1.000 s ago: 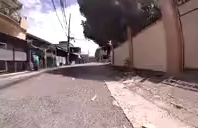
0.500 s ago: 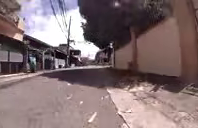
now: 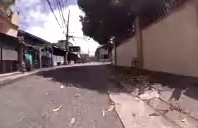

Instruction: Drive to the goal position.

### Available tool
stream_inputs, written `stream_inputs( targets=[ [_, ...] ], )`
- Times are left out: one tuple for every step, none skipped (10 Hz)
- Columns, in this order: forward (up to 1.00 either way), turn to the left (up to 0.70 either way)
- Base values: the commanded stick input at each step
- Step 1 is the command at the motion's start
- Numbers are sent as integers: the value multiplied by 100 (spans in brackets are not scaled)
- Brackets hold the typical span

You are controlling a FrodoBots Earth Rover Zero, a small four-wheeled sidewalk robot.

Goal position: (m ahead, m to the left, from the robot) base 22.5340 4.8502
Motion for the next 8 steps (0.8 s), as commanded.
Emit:
stream_inputs(
  targets=[
    [100,0],
    [100,0],
    [100,0],
    [100,0],
    [100,0],
    [100,0],
    [100,0],
    [100,0]
  ],
)
